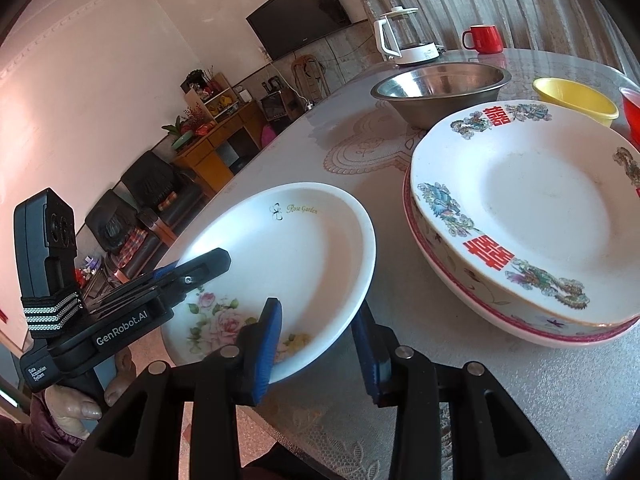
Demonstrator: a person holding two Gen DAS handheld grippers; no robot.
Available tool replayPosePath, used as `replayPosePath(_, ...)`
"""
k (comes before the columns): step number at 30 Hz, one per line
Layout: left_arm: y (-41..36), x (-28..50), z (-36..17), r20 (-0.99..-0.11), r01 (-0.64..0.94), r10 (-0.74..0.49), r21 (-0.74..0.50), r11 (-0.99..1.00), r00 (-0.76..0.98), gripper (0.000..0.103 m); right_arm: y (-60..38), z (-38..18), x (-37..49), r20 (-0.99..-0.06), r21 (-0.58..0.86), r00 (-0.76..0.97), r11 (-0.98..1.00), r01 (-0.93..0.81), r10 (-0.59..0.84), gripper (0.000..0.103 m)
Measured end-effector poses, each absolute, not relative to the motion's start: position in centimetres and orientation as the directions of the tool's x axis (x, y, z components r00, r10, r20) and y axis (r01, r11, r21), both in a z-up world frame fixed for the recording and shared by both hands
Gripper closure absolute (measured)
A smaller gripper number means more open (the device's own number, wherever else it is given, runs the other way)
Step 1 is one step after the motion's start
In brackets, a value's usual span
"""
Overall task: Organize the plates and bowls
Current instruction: 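Carry the rose-print plate toward the stacked plates with the left tool, then lower the rose-print plate onto the double-happiness plate with the left tool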
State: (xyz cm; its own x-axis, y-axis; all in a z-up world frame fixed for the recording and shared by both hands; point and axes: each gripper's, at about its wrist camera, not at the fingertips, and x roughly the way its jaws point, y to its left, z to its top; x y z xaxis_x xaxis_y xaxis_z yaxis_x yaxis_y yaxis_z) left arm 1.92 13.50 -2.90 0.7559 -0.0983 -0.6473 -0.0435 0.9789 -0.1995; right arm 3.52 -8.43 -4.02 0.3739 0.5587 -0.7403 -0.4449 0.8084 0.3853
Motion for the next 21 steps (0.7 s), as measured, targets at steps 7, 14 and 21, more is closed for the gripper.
replayPosePath(7,13.1,1.3,-1.2,-0.591,0.001,-0.137,-0.225,0.974,0.795,0.073,-9.0,-2.4,3.3,-0.709,0.384,0.412,0.803,-0.456,0.573,0.066)
replayPosePath(14,10.8,2.6,1.0,-0.544,0.092,-0.201,-0.221,0.971,0.815,0.073,-10.5,0.3,2.9,-0.663,0.375,0.481,0.81,-0.451,0.574,0.066)
replayPosePath(21,5.9,5.5,2.0,-0.531,0.225,-0.304,-0.21,0.952,0.791,0.072,-13.9,1.2,3.6,-0.653,0.369,0.55,0.853,-0.37,0.521,0.066)
